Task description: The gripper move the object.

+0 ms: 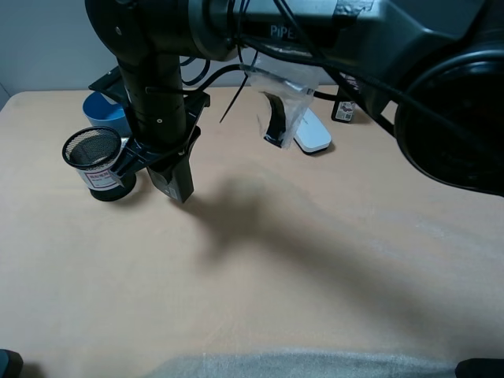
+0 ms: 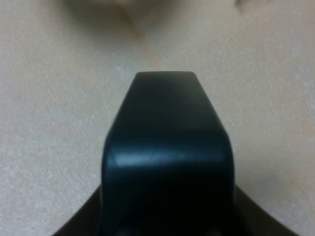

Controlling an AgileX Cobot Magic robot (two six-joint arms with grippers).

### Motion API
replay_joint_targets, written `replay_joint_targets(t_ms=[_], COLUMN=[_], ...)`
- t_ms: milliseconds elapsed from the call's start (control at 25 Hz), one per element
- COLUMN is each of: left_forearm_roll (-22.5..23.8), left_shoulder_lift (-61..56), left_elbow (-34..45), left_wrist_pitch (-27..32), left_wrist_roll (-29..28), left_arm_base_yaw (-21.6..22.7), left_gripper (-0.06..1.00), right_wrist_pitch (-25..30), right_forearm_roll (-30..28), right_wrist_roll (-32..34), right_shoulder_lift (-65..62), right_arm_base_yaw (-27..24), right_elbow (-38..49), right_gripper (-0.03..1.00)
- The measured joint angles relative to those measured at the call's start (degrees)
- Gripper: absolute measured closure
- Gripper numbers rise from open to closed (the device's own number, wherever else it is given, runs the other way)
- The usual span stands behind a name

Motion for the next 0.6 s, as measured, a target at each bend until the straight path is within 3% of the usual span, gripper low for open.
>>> replay_joint_targets(t_ms=[600], left_forearm_roll=[0.00], left_shoulder_lift=[0.00], left_elbow=[0.00], left_wrist_pitch=[0.00], left_wrist_roll=[0.00], left_arm_base_yaw=[0.00], left_gripper=[0.21], right_wrist_pitch=[-0.10], right_forearm_roll=[0.00], right_wrist_roll=[-0.09], right_shoulder_lift=[1.84], right_arm_base_yaw=[0.00], right_elbow=[0.00], right_gripper=[0.67])
